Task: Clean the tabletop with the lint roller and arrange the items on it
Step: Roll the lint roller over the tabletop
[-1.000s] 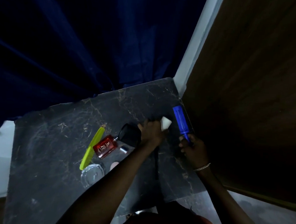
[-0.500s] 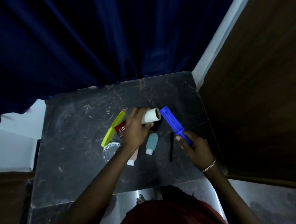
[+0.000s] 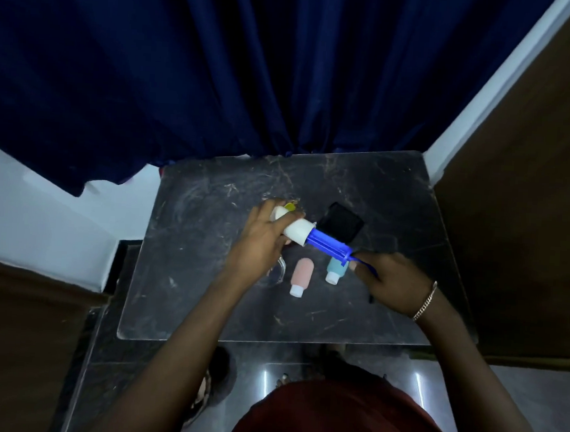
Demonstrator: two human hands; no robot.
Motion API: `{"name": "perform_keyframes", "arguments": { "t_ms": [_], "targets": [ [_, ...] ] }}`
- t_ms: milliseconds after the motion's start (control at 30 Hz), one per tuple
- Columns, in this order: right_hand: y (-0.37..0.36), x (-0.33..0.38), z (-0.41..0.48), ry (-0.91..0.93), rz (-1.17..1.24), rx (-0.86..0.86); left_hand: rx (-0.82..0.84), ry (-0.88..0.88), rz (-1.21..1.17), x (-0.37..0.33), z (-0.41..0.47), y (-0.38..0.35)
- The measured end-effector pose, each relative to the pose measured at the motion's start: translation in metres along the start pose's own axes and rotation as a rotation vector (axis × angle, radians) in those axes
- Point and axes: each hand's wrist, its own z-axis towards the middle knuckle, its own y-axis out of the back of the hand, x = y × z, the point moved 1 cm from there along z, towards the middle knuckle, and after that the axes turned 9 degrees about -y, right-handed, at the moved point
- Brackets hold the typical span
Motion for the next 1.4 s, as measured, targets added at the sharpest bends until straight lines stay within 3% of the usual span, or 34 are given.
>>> {"name": "perform_keyframes", "arguments": {
  "t_ms": [200,467,900,1200,1400],
  "targets": [
    [-0.003,0.048,0.015,-0.025,-0.191,0.029,0.073,-0.044,-0.030,-0.023,-0.021,0.004],
    [-0.009,0.078,0.012,-0.025,-0.218,0.007,0.025,-0.001,-0.085,-0.024,-0.044,0.006],
    [-0.016,0.081,-0.008,0.019,0.119,0.027,0.007,0.018,-0.168,0.000,-0.048,0.014],
    [-0.021,0.019,0.014,-0.171,0.287,-0.029,0.011,0.014,-0.098,-0.009,0.001,-0.016],
    [-0.021,-0.068,0.082,-0.487,0.429,-0.131,0.107,0.075,-0.029,0.001,0.051,-0.038]
  ]
}}
